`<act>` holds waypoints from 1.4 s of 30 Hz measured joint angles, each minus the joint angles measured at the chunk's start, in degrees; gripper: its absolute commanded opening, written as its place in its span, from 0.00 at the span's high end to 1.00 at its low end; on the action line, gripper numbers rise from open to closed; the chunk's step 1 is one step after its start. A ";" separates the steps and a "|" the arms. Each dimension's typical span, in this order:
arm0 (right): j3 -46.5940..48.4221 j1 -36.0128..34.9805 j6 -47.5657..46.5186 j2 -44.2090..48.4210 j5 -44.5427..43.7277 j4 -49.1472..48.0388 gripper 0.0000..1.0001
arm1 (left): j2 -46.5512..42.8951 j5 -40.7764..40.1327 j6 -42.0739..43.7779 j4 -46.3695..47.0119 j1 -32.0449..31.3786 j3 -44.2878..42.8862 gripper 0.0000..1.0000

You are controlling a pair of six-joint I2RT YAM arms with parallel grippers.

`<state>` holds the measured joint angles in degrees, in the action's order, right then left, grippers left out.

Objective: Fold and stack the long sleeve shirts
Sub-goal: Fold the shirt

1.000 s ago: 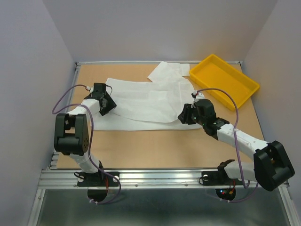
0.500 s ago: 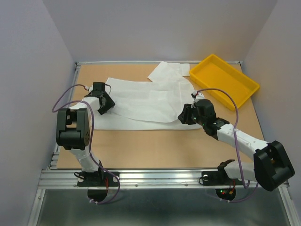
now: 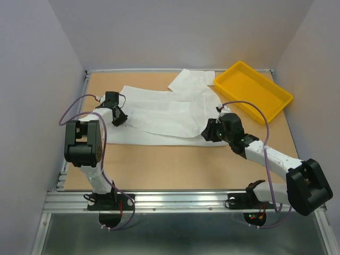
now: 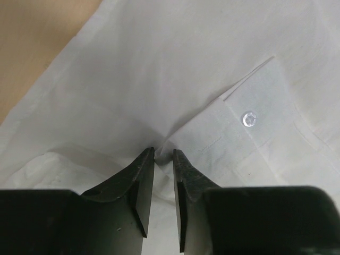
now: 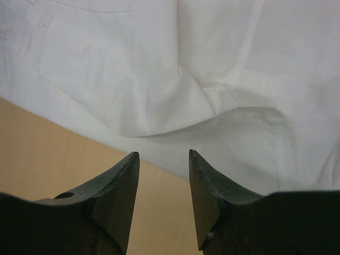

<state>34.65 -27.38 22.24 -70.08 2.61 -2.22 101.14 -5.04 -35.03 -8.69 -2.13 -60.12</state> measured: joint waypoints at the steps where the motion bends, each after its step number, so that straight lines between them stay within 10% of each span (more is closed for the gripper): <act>1: 0.00 0.00 0.00 0.00 0.00 0.00 0.52 | 0.00 0.02 0.02 -0.11 0.00 -0.02 0.72; 13: 0.00 0.00 0.02 0.24 -0.04 0.00 0.52 | 0.24 0.33 0.44 -1.57 0.00 -2.67 0.99; 27: 0.26 0.00 5.29 -0.33 -6.49 -0.35 0.57 | -16.13 0.63 -1.53 -6.71 -0.76 -1.79 1.00; 42: -0.55 2.82 12.90 -10.10 -8.66 -7.50 0.70 | -28.70 0.46 -9.11 -4.59 -0.76 20.37 1.00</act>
<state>34.11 -24.56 35.14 -80.18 -6.04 -9.72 72.44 -4.58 -44.14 -13.28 -2.90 -39.75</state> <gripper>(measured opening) 0.304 0.022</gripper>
